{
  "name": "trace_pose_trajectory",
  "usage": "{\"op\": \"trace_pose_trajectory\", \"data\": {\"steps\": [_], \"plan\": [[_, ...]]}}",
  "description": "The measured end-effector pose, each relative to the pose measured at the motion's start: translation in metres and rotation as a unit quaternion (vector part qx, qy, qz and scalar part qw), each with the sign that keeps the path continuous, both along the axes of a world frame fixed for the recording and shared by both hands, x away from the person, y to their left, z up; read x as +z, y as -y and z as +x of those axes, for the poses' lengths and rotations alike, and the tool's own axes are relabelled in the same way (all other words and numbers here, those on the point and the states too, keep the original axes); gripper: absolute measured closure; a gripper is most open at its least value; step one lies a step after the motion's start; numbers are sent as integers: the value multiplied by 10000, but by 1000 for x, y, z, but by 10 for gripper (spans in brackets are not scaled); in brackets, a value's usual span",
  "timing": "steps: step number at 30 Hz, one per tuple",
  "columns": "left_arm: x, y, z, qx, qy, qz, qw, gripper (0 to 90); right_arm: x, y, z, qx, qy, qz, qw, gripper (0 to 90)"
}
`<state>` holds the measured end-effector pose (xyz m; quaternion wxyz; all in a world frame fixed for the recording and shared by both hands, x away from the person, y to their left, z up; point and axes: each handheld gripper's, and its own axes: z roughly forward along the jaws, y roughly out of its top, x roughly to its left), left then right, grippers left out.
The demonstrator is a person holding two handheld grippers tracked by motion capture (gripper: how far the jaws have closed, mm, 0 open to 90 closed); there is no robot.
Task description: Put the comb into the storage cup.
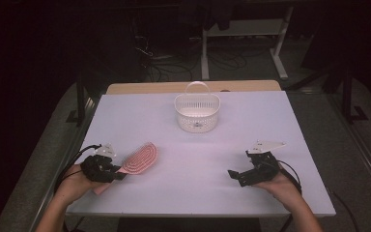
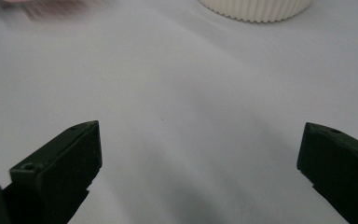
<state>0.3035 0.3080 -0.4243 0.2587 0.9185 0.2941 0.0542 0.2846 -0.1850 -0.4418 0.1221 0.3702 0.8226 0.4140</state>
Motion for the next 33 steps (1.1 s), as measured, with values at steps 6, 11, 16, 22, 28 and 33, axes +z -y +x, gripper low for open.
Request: {"op": "trace_pose_trajectory", "data": {"steps": [6,11,16,22,28,33], "plan": [[3,1,0,56,161,-180,9997,704,0,0,-1,-10,-8,4,10000,0],[5,5,1,115,347,-443,9984,704,-1,0,0,0,-13,-13,10000,0],[7,8,2,117,444,-610,9971,704,-1,1,0,-12,-15,-4,10000,0],[13,13,4,99,652,-802,9946,704,0,0,0,-12,-16,-10,10000,0],[18,21,8,61,769,-1018,9918,703,1,1,0,-18,-14,68,10000,0],[21,30,13,-7,826,-1123,9902,704,2,4,0,-58,2,137,9999,0]]}}
